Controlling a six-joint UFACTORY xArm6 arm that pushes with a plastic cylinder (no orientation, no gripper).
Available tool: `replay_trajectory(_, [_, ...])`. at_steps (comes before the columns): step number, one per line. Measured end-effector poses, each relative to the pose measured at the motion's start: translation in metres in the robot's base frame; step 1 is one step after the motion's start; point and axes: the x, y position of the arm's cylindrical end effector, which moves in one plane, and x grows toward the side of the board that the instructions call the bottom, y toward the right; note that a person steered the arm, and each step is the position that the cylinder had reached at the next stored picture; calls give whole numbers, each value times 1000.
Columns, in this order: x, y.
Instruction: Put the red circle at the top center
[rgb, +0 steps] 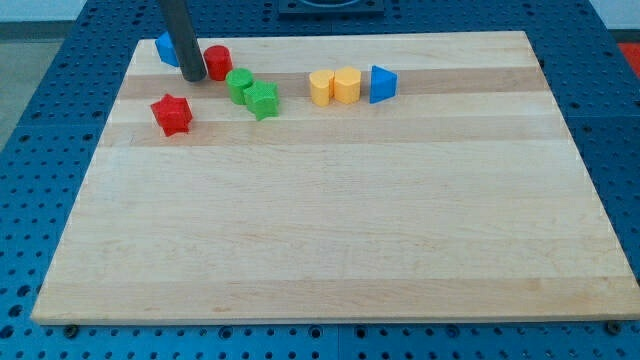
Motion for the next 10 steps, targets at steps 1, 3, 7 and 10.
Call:
replay_trajectory(1, [-20,18])
replay_trajectory(3, [-56,54])
replay_trajectory(7, [-77,93])
replay_trajectory(10, [-80,121])
